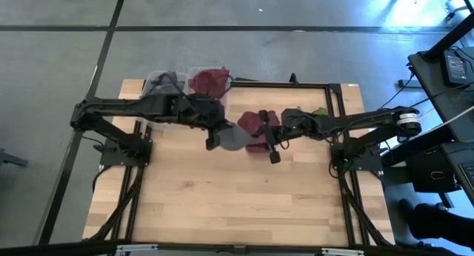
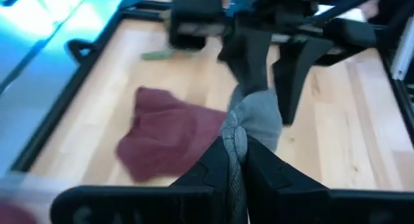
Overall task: Pick & Place hat
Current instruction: Put the gray cap into the left transparent bin
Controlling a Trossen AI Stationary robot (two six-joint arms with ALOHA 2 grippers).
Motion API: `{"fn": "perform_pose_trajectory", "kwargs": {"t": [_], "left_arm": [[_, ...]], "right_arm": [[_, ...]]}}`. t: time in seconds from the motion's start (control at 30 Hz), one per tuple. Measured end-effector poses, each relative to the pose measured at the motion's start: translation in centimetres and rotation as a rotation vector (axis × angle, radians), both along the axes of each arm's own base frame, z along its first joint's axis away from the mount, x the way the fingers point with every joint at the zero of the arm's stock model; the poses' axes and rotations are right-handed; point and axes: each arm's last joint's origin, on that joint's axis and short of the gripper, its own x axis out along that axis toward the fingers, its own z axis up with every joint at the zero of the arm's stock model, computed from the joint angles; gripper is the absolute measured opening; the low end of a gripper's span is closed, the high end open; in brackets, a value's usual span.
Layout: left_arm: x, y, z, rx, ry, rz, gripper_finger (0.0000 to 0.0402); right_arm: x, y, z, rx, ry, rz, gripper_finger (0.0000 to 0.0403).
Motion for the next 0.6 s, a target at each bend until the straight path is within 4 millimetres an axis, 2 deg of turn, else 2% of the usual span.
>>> {"fn": "perform_pose_trajectory", "kwargs": {"t": [0.13, 0.27, 0.47, 0.6], "left_arm": [[-1.6, 0.2, 2.0, 0.03, 0.066, 0.099, 0.0021], [-3.8, 0.4, 5.3, 0.037, 0.089, 0.209, 0.0021], [-7.4, 0.7, 9.2, 0.034, 0.107, 0.424, 0.0021], [-9.4, 0.9, 10.0, 0.069, 0.176, 0.551, 0.0021]], "right_arm": [[-1.8, -0.2, 1.0, 0.035, 0.051, -0.101, 0.0169], [-3.6, -0.3, 1.6, 0.062, 0.126, -0.187, 0.0211], [-5.1, -0.4, 1.0, 0.105, 0.258, -0.253, 0.0233], [-5.0, -0.4, 0.2, 0.121, 0.306, -0.265, 0.0232]]}}
